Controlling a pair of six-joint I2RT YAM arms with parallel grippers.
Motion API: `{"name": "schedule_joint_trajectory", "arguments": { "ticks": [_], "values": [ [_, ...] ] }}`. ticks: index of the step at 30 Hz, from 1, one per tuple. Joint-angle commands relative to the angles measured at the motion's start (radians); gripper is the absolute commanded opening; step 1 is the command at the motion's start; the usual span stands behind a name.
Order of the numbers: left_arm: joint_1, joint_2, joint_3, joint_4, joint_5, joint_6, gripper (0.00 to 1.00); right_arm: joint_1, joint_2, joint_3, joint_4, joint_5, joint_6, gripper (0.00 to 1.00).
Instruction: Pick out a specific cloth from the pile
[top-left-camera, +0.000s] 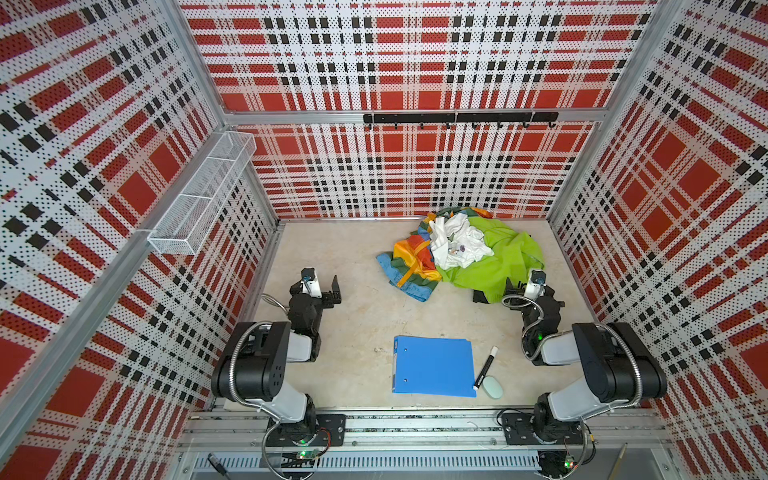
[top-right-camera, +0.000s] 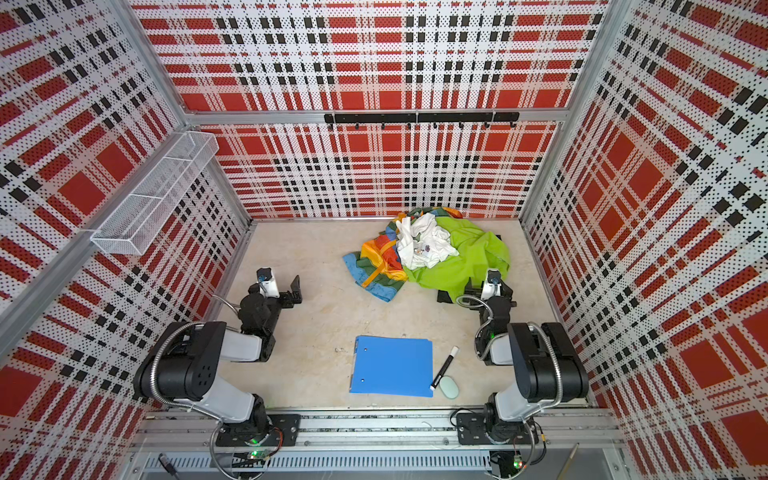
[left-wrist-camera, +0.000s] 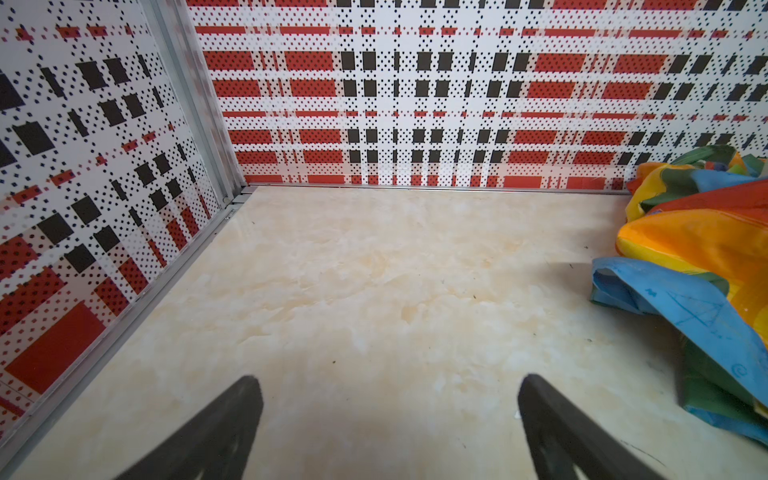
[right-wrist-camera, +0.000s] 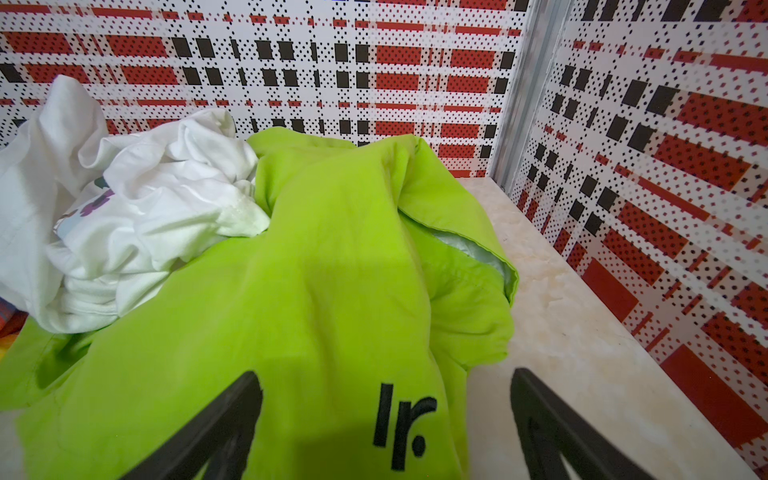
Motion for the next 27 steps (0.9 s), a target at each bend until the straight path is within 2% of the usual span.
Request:
{"name": "schedule_joint_trajectory", "arguments": {
  "ticks": [1,8,13,19,24,27],
  "values": [
    [-0.002,-0.002,0.006,0.021,-0.006,-0.001,0.99,-0.001,0.004,0.016,0.053,-0.008,-0.006,1.00],
    [0.000,-0.001,0.006,0.020,-0.001,-0.002,0.99,-0.001,0.004,0.016,0.051,-0.008,-0.004,1.00],
    [0.040,-0.003,-0.003,0.030,0.068,-0.032,0.99,-0.001,0.004,0.018,0.052,-0.007,-0.005,1.00],
    [0.046,-0.003,-0.008,0.044,0.083,-0.033,0.99,-0.001,0.002,0.013,0.059,-0.005,-0.006,1.00],
    [0.046,-0.005,-0.013,0.051,0.087,-0.033,0.99,-0.001,0.003,-0.050,0.184,0.010,0.004,1.00],
    [0.045,-0.008,-0.017,0.059,0.094,-0.030,0.99,-0.001,-0.001,-0.058,0.197,0.006,0.003,1.00]
  ]
}}
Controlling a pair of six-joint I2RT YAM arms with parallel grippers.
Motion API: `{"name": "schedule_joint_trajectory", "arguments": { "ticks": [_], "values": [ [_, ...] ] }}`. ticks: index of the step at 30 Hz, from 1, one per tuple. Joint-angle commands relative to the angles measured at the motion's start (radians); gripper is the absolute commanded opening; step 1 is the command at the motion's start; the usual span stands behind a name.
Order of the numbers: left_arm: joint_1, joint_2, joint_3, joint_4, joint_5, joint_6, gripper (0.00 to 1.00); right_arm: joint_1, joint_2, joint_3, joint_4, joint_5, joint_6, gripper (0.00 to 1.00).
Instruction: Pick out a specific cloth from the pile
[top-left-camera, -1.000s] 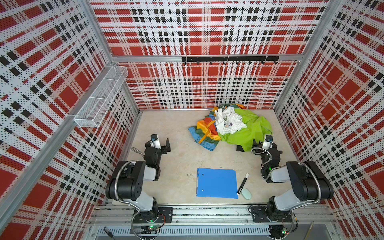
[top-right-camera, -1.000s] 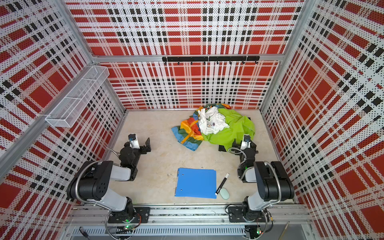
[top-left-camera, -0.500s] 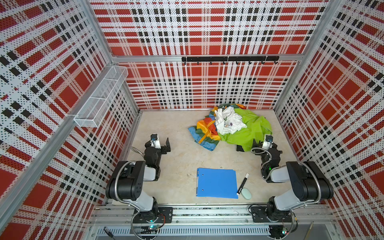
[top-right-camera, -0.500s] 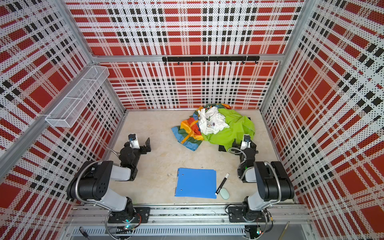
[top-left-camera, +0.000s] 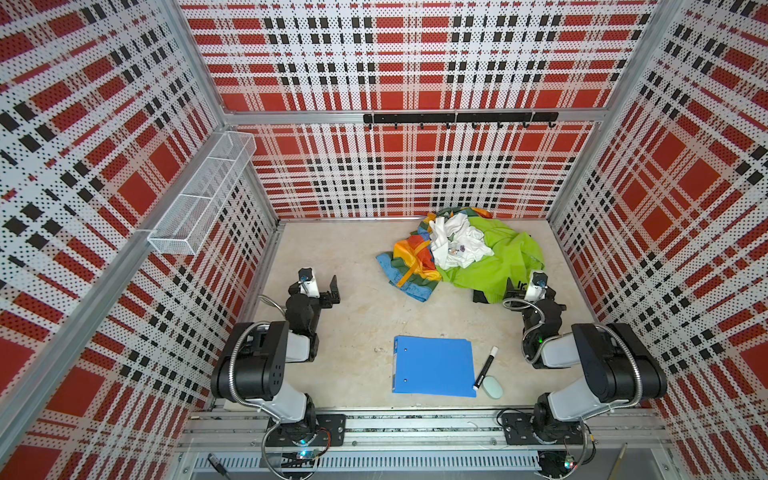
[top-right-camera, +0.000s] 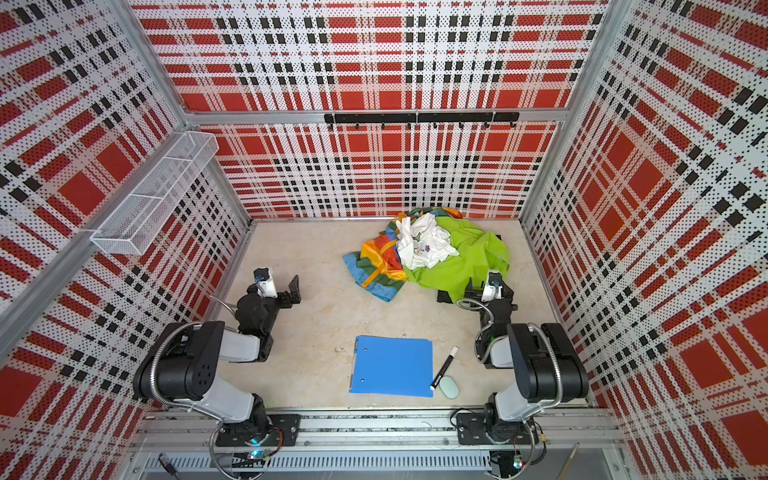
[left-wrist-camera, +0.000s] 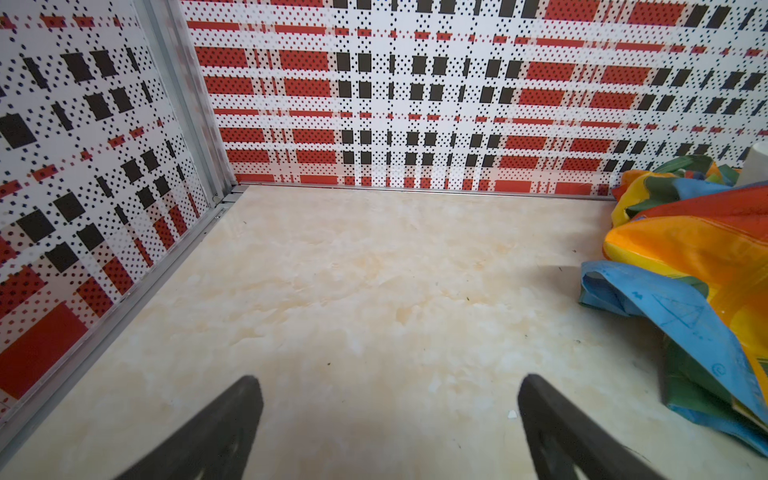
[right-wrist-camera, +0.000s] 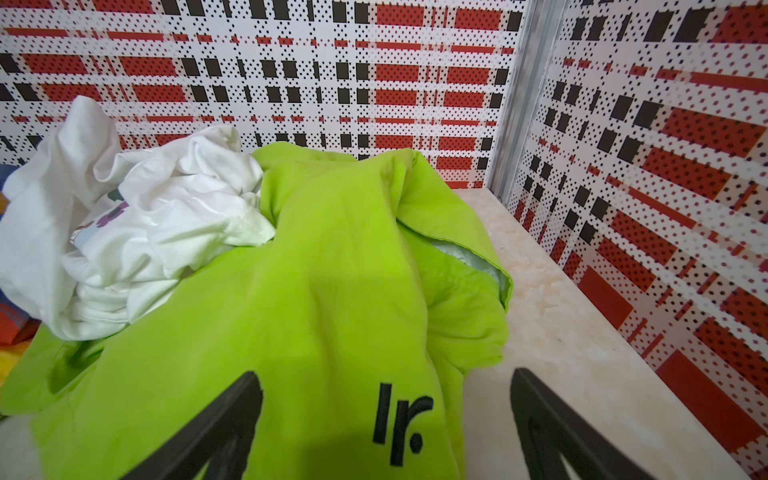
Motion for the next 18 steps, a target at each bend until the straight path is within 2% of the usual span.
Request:
{"name": "schedule_joint_trajectory", "arguments": {
  "ticks": [1,6,9,18],
  "values": [
    [0.004,-0.015,-0.019,0.050,0.020,-0.002,0.99,-0.001,-0.006,-0.019,0.113,0.000,0.003,1.00],
    [-0.023,-0.046,-0.035,0.052,-0.038,0.014,0.99,-0.001,-0.053,-0.028,0.088,0.020,0.006,1.00],
    [-0.042,-0.073,-0.031,0.026,-0.060,0.029,0.99,0.000,-0.110,-0.009,0.005,0.027,0.004,1.00],
    [-0.138,-0.319,0.055,-0.327,-0.267,0.021,0.99,0.002,-0.367,0.111,-0.416,0.067,0.036,1.00]
  ]
}}
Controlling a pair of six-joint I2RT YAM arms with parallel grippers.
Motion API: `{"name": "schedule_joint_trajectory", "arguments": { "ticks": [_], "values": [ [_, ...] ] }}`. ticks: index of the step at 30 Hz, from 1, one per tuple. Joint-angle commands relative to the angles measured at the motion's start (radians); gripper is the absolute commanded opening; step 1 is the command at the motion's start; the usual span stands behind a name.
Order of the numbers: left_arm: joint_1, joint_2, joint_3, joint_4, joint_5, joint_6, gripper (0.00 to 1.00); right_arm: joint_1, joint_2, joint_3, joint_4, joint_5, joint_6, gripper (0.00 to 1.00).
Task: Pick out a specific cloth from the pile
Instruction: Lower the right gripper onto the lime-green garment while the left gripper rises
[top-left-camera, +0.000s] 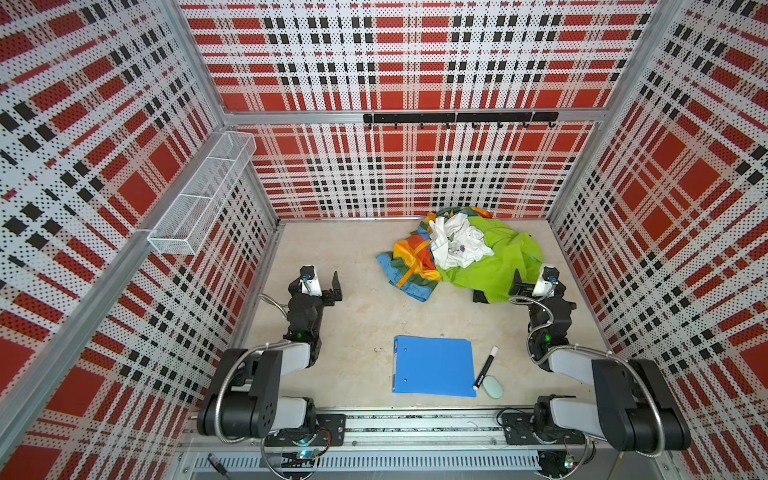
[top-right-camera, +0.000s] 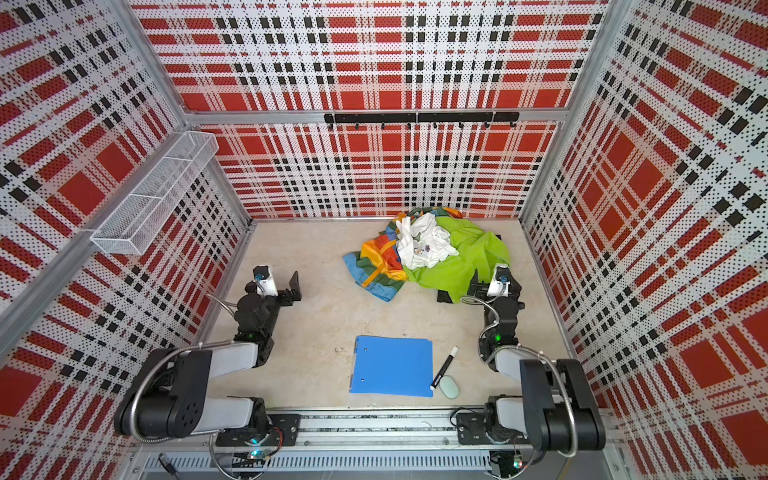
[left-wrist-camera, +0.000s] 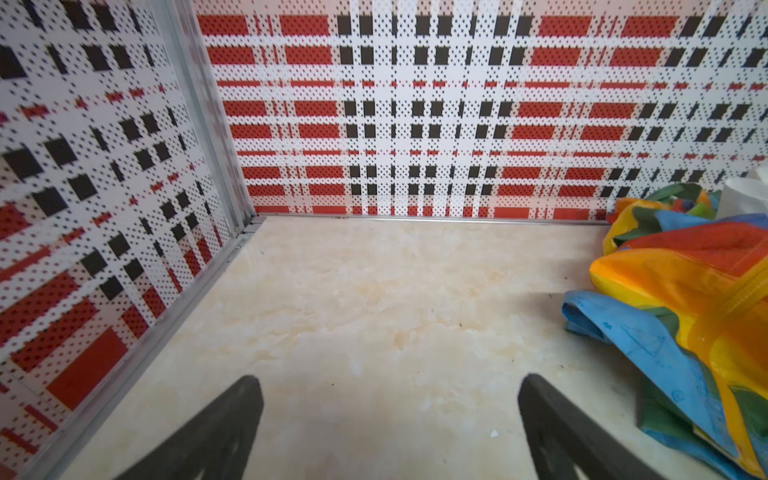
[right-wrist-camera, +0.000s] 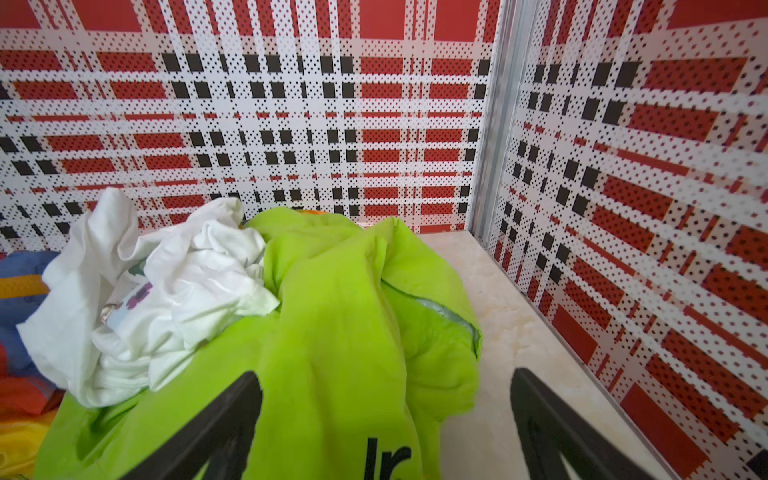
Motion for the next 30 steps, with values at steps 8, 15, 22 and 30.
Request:
{"name": "schedule_joint_trajectory", "arguments": {
  "ticks": [8,15,22,30],
  "values": [
    [-0.085,-0.223,0.173,-0.428,-0.090,-0.156,0.99,0.020,-0.220,0.190,-0.469,0.007,0.156,1.00],
    [-0.145,-0.246,0.416,-0.750,0.070,-0.288,0.99,0.090,-0.291,0.254,-0.588,-0.046,0.247,1.00],
    [-0.250,-0.168,0.686,-1.030,0.231,-0.245,0.99,0.220,-0.276,0.374,-0.775,0.009,0.278,1.00],
    [-0.291,-0.090,0.828,-1.212,0.347,-0.071,0.99,0.320,-0.207,0.464,-0.888,0.003,0.266,1.00]
  ]
}}
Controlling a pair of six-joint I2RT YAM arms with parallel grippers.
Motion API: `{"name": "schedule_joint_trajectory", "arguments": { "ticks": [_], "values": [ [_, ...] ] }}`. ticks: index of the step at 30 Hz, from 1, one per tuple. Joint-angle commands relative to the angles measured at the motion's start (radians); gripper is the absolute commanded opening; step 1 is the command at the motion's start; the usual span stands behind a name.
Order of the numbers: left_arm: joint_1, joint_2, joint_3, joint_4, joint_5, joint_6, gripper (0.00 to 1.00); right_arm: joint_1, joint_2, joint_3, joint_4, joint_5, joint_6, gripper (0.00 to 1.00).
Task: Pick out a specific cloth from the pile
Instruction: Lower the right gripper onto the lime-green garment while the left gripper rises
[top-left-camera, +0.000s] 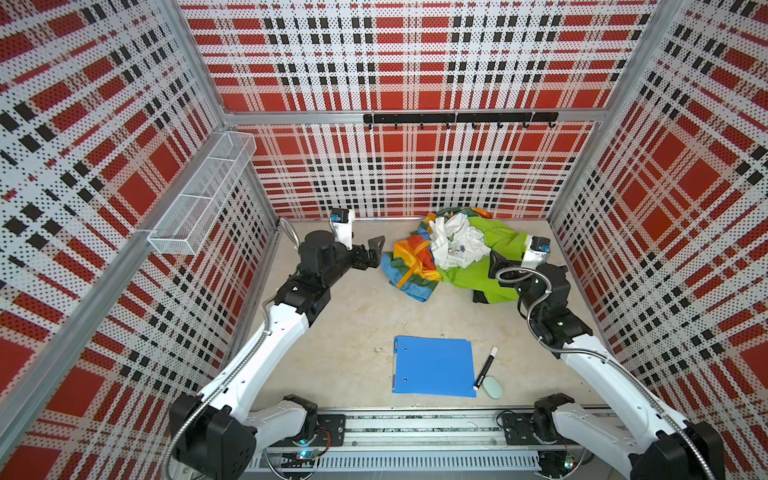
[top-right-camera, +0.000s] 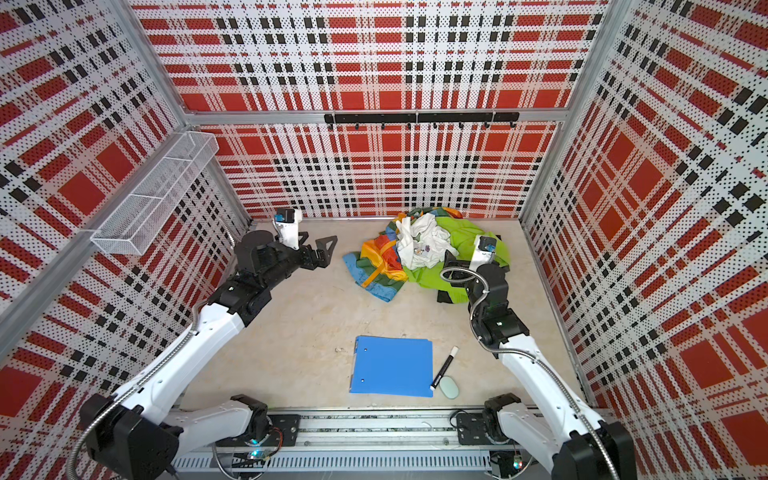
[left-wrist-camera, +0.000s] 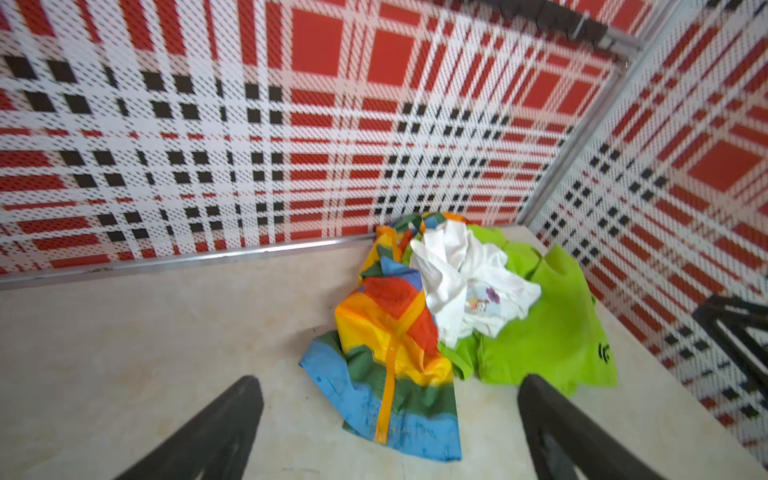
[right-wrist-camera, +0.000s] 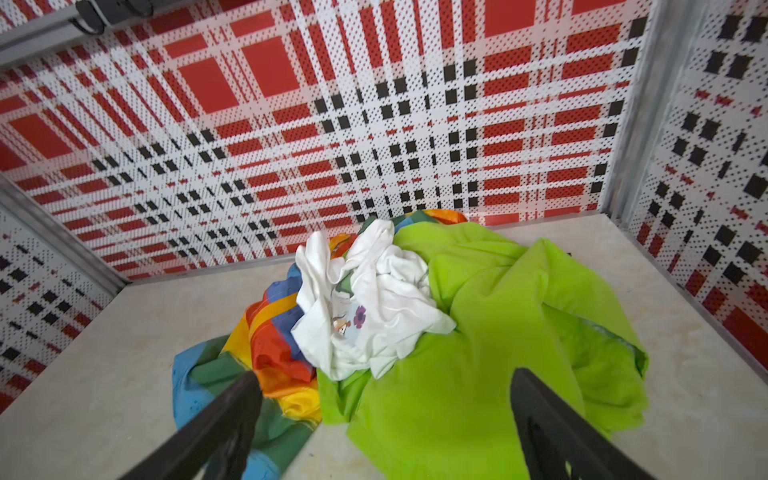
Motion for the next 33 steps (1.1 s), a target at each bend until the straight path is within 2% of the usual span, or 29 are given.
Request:
{"name": "schedule_joint_trajectory", "arguments": {
  "ticks": [1,5,8,10,19,26,30,33],
  "values": [
    [-0.007,0.023,0.054,-0.137,0.075,0.107,0.99,0.015,0.040,0.045,-0.053,-0.026,0.005,1.00],
    [0.000,0.006,0.019,-0.141,0.069,0.131,0.99,0.015,0.117,0.113,-0.141,-0.076,0.037,1.00],
    [0.008,-0.009,0.007,-0.143,0.125,0.123,0.99,0.016,0.169,0.152,-0.201,-0.093,0.055,1.00],
    [0.006,-0.015,0.008,-0.147,0.124,0.131,0.99,0.017,0.199,0.164,-0.218,-0.118,0.062,1.00],
    [0.009,-0.025,0.000,-0.151,0.146,0.108,0.99,-0.006,0.325,0.250,-0.329,-0.083,0.107,1.00],
    [0.007,-0.031,-0.006,-0.146,0.143,0.104,0.99,-0.155,0.417,0.253,-0.343,-0.117,0.144,1.00],
    [0.006,-0.033,-0.006,-0.144,0.150,0.102,0.99,-0.262,0.442,0.237,-0.319,-0.194,0.112,1.00],
    [0.007,-0.033,-0.006,-0.144,0.151,0.102,0.99,-0.302,0.435,0.227,-0.314,-0.192,0.071,1.00]
  ]
}}
